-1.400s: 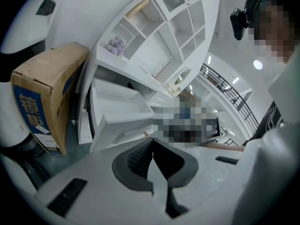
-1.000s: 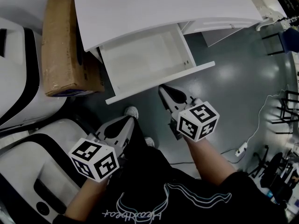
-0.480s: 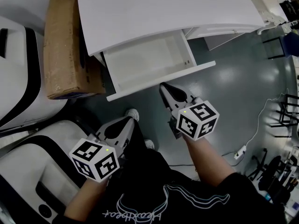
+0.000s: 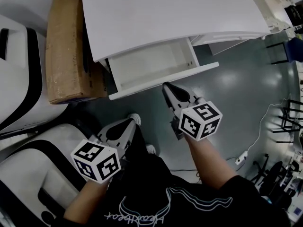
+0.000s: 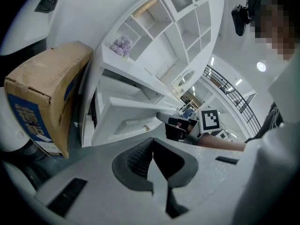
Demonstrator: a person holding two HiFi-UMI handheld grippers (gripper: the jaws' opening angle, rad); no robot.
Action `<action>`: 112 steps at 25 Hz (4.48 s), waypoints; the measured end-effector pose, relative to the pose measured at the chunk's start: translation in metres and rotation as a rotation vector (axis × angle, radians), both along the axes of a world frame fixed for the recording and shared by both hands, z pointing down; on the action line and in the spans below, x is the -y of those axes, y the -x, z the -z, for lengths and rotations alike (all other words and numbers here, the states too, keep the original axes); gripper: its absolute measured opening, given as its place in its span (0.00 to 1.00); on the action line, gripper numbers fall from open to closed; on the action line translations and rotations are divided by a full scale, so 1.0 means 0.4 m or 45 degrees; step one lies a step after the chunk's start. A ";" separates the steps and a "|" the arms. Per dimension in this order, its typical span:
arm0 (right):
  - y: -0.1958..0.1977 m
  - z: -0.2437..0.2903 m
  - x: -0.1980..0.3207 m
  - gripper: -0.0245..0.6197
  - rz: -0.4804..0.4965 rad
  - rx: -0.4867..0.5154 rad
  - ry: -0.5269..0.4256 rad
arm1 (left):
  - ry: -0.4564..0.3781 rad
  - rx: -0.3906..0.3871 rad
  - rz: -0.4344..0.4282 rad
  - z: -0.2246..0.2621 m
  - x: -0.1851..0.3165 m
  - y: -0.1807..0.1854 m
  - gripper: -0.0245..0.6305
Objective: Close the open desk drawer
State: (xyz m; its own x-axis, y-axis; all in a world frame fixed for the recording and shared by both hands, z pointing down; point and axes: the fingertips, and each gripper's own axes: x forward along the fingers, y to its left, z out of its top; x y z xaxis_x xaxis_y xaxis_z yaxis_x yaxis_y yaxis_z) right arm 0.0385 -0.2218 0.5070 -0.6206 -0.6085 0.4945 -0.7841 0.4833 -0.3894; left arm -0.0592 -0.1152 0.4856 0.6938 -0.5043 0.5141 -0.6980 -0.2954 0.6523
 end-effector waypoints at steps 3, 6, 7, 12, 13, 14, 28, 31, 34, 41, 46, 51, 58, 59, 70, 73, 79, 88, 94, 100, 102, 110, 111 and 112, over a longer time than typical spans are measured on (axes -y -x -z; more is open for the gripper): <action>0.006 0.001 0.016 0.05 0.004 -0.003 -0.002 | 0.002 0.002 0.001 -0.004 0.012 0.005 0.04; 0.011 0.001 0.035 0.05 0.003 -0.002 -0.003 | 0.000 0.003 0.001 -0.005 0.029 0.010 0.04; 0.013 0.000 0.041 0.05 0.003 -0.002 -0.003 | 0.000 0.003 0.001 -0.005 0.035 0.011 0.04; 0.024 -0.001 0.069 0.05 -0.001 -0.001 -0.007 | 0.003 0.005 0.002 -0.014 0.054 0.020 0.04; 0.026 -0.001 0.076 0.05 -0.003 -0.001 -0.009 | 0.004 0.006 0.004 -0.018 0.057 0.022 0.04; 0.029 -0.002 0.082 0.05 -0.005 0.000 -0.011 | 0.006 0.007 0.005 -0.022 0.059 0.025 0.04; 0.052 -0.001 0.147 0.05 -0.002 0.008 -0.025 | 0.041 0.014 0.036 -0.054 0.094 0.059 0.04; 0.055 -0.004 0.157 0.05 -0.003 0.011 -0.030 | 0.041 0.014 0.033 -0.059 0.103 0.059 0.04; 0.060 -0.004 0.170 0.05 0.000 0.012 -0.034 | 0.047 0.010 0.039 -0.065 0.112 0.061 0.04; 0.071 -0.003 0.206 0.05 -0.009 0.022 -0.044 | 0.053 0.010 0.043 -0.072 0.130 0.061 0.04; 0.078 -0.003 0.234 0.05 -0.021 0.024 -0.056 | 0.061 0.014 0.053 -0.080 0.141 0.076 0.04; 0.084 -0.001 0.251 0.05 -0.031 0.030 -0.064 | 0.066 0.017 0.059 -0.086 0.145 0.085 0.04; 0.083 0.001 0.264 0.05 -0.034 0.030 -0.073 | 0.065 0.016 0.061 -0.094 0.150 0.087 0.04; 0.085 0.001 0.265 0.05 -0.034 0.030 -0.074 | 0.065 0.015 0.064 -0.095 0.152 0.088 0.04; 0.066 0.028 0.249 0.05 -0.059 0.026 -0.096 | 0.009 0.020 0.070 -0.071 0.148 0.079 0.04; 0.069 0.059 0.216 0.05 -0.019 0.029 -0.121 | -0.026 0.028 0.080 -0.044 0.140 0.080 0.04; 0.070 0.175 0.097 0.05 0.072 0.053 -0.185 | -0.106 0.017 0.115 0.048 0.088 0.078 0.04; 0.054 0.401 -0.172 0.05 0.240 0.127 -0.320 | -0.343 -0.015 0.105 0.275 -0.024 0.015 0.04; 0.029 0.558 -0.388 0.05 0.344 0.219 -0.370 | -0.491 -0.033 0.055 0.455 -0.173 -0.044 0.04; -0.011 0.695 -0.541 0.05 0.393 0.308 -0.426 | -0.604 -0.045 0.005 0.601 -0.304 -0.104 0.04; -0.018 0.729 -0.573 0.05 0.415 0.317 -0.450 | -0.646 -0.049 -0.008 0.644 -0.331 -0.119 0.04; -0.044 0.827 -0.664 0.05 0.438 0.352 -0.544 | -0.767 -0.020 -0.057 0.758 -0.410 -0.166 0.04; -0.050 0.834 -0.670 0.05 0.430 0.339 -0.562 | -0.774 -0.019 -0.055 0.767 -0.416 -0.168 0.04; -0.057 0.838 -0.674 0.05 0.420 0.323 -0.579 | -0.781 -0.020 -0.053 0.775 -0.420 -0.170 0.04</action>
State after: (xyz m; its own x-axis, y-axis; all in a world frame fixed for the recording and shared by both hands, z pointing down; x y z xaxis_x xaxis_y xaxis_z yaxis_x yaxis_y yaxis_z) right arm 0.0615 0.0478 0.1717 -0.8763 -0.4798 0.0430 -0.4750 0.8459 -0.2424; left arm 0.0088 0.0528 0.1755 0.7243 -0.6774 0.1288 -0.6698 -0.6468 0.3648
